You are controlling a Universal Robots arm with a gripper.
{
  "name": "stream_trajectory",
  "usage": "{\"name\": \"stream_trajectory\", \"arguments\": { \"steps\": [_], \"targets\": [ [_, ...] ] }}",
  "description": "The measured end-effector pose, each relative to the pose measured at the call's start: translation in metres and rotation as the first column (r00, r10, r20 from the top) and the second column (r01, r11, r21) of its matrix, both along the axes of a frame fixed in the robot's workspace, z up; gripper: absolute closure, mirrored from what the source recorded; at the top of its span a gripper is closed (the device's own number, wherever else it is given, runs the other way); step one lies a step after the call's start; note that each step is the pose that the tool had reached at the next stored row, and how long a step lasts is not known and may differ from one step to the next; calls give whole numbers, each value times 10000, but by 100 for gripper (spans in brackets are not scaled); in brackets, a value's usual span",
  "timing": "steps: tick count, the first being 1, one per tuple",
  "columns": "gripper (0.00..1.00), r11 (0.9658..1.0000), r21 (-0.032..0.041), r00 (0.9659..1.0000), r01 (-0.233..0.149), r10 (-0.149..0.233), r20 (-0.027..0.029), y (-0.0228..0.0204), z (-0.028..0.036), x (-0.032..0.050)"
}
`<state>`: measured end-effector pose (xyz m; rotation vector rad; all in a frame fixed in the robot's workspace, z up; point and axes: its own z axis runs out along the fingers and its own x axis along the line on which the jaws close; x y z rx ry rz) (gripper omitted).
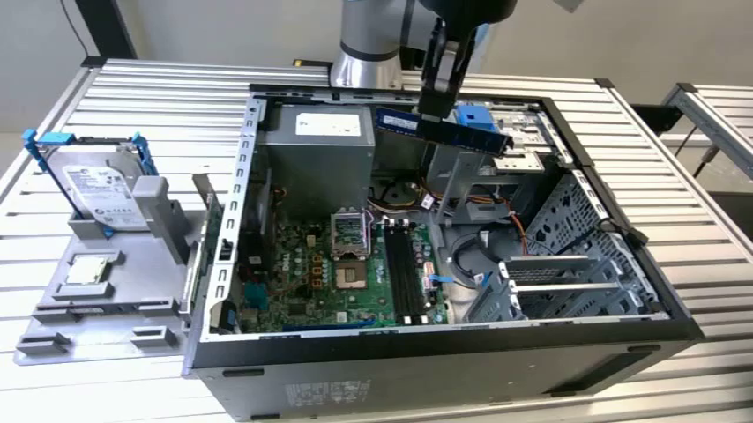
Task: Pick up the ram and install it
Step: 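Insert the ram into the slot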
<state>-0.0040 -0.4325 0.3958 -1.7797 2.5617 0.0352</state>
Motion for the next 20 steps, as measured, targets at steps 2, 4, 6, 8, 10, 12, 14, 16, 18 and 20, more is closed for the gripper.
{"name": "stream_trajectory", "arguments": {
  "steps": [2,4,6,8,10,12,14,16,18,20],
  "targets": [
    [100,9996,0,9996,296,-296,0,0,0,0],
    [100,9984,-1,9984,569,-569,0,0,0,0],
    [100,9968,-1,9968,802,-802,0,0,1,0],
    [100,9950,-2,9950,1004,-1004,0,-1,1,0],
    [100,9930,-1,9930,1184,-1184,0,-4,0,0],
    [100,9906,0,9906,1369,-1369,0,-7,0,-1],
    [100,9876,0,9876,1567,-1567,0,-11,0,0],
    [100,9841,0,9841,1779,-1779,0,-14,0,0],
    [100,9802,0,9802,1980,-1980,0,-17,0,0],
    [100,9755,0,9755,2202,-2202,0,-20,0,0]
  ]
}}
